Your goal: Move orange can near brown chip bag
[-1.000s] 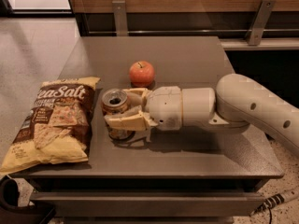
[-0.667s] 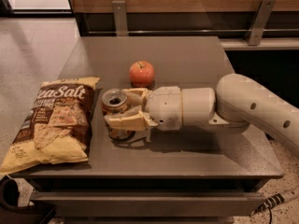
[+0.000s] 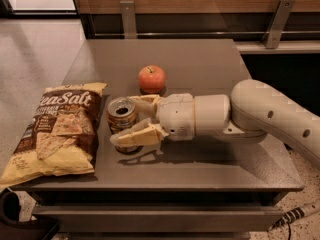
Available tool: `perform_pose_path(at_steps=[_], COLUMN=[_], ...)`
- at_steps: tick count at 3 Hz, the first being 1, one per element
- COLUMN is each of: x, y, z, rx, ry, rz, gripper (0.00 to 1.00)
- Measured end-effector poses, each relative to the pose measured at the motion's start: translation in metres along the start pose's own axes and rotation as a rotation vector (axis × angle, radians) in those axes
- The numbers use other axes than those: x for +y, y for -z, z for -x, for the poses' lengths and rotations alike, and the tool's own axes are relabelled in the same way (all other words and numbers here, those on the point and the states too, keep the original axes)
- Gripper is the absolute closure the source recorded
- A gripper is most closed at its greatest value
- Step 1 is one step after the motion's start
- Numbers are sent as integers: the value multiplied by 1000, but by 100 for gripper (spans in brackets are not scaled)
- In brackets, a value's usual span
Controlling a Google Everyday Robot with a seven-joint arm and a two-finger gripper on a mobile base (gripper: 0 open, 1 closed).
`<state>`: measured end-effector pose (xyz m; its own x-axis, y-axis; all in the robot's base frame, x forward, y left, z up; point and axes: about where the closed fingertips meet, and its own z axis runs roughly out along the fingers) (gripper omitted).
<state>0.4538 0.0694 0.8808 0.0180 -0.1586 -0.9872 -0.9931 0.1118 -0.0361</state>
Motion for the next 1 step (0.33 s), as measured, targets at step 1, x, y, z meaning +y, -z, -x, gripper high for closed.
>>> perform_pose_path(at_steps=[1], x=[0], y=[-1], z=[0], rx=[0], ry=[1], rz=[1], gripper=[0])
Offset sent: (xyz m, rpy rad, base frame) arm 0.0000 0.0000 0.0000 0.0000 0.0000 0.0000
